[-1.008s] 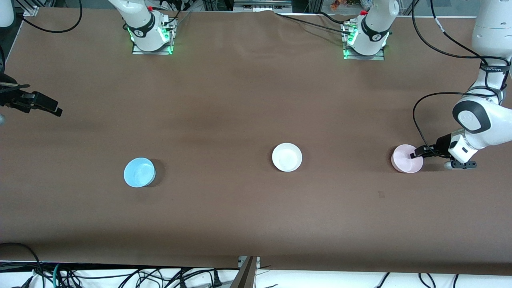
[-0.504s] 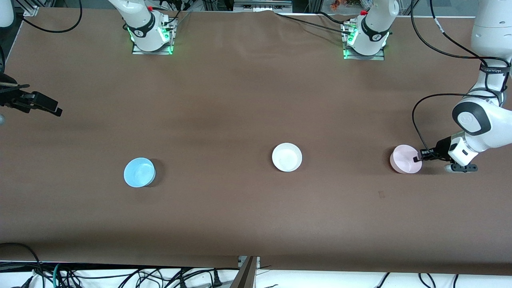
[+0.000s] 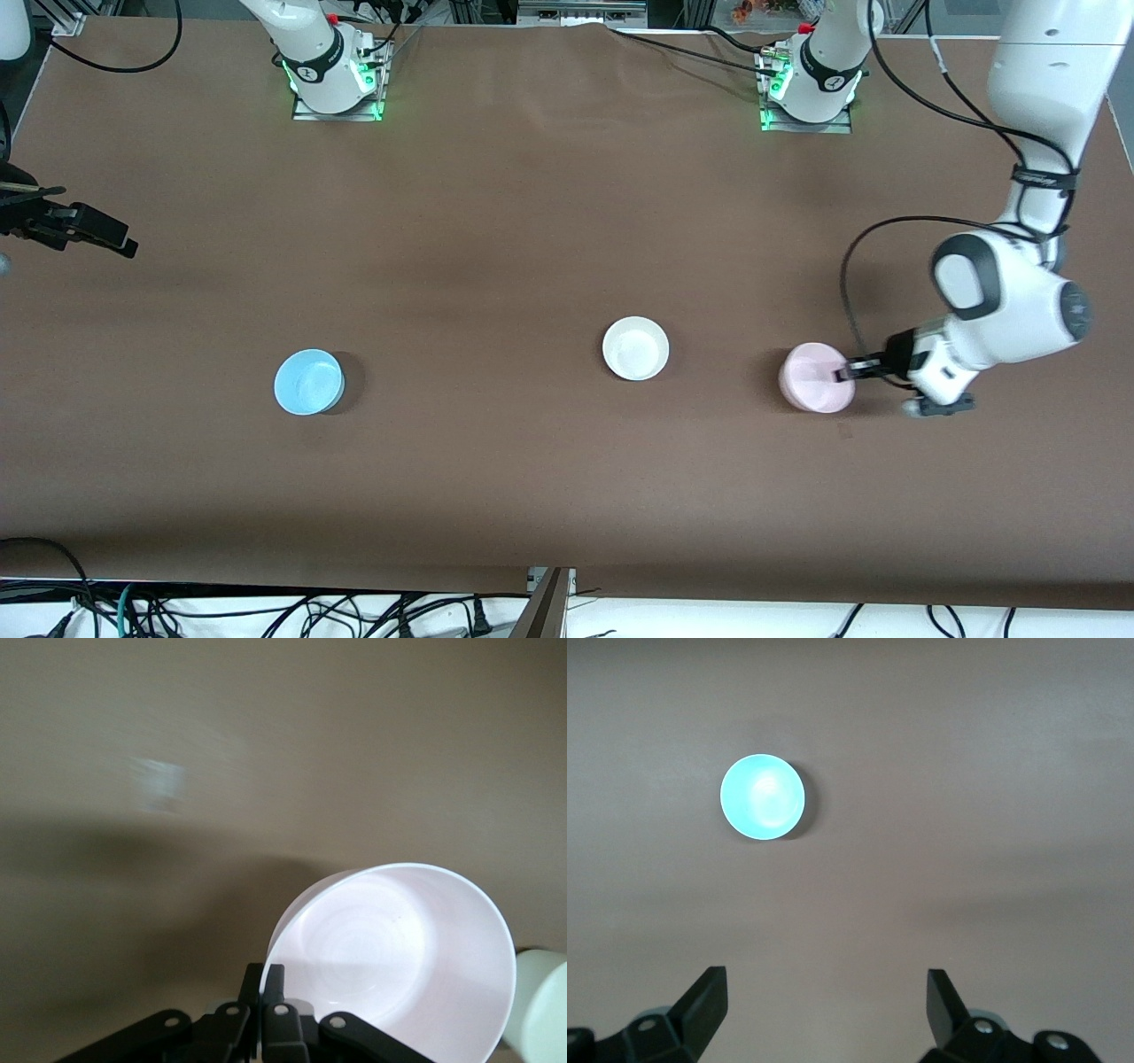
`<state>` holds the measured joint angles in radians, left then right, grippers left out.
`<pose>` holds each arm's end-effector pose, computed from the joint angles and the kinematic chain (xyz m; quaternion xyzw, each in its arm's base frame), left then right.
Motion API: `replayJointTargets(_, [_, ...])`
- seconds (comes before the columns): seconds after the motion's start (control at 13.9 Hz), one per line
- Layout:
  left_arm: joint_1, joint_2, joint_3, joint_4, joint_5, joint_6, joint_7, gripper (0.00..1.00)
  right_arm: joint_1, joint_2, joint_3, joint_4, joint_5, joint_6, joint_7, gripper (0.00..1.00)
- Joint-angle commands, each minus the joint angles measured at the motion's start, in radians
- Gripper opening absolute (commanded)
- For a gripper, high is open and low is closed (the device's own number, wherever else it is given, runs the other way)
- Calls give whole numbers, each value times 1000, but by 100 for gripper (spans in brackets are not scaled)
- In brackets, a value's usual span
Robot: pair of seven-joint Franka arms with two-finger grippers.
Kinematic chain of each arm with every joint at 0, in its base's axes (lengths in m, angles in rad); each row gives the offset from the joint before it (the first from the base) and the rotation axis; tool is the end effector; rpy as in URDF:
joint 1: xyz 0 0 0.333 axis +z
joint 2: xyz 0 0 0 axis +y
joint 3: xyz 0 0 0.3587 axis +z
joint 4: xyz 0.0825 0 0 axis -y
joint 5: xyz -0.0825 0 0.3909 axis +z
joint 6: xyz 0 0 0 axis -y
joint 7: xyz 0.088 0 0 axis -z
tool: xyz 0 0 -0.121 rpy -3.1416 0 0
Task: Stack pink and blue bowls on white bowl
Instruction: 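Lift the pink bowl with the left gripper toward the white bowl, then lower the pink bowl onto the white bowl while the right gripper reaches out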
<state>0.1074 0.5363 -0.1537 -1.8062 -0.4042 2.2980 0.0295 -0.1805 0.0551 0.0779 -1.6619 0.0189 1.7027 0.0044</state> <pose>0.6759 -0.0346 0.2675 0.9763 0.1089 -0.0242 0.1856 0.5841 -0.0593 0.5892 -0.9984 0.0548 0.0065 0.0118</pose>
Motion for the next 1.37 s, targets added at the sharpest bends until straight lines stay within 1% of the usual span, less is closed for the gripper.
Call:
replayJointTargets(0.0, [-34, -12, -93, 8, 96, -6, -245, 0, -4, 8, 0, 25, 13, -21, -8, 99])
replayJointTargets(0.07, [-46, -12, -125, 8, 111, -5, -296, 0, -4, 14, 0, 25, 13, -20, -1, 99])
replayJointTargets(0.22, [-75, -10, -174, 7, 136, 21, -329, 0, 1, 31, 2, 25, 15, -9, 6, 99])
replayJointTargets(0.36, [-133, -7, -187, 7, 140, 44, -425, 0, 18, 78, 5, 25, 15, 26, 12, 99])
replayJointTargets(0.5, [-188, -2, -196, -1, 201, 58, -496, 0, 65, 156, 5, 25, 15, 121, 15, 99])
replayJointTargets(0.65, [-196, 1, -230, -12, 269, 67, -540, 0, 99, 237, 5, 24, 15, 219, 20, 99])
replayJointTargets(0.79, [-199, 2, -257, -44, 275, 128, -568, 0, 105, 296, 5, 19, 15, 288, 20, 99])
replayJointTargets(0.94, [-199, 5, -262, -65, 280, 162, -568, 0, 104, 357, 5, 18, 15, 363, 20, 99])
replayJointTargets(1.08, [-199, 21, -262, -62, 317, 176, -571, 0, 102, 425, 3, 18, 15, 470, 20, 99])
replayJointTargets(1.3, [-199, 34, -262, -44, 332, 181, -582, 0, 104, 524, 3, 18, 15, 621, 20, 99])
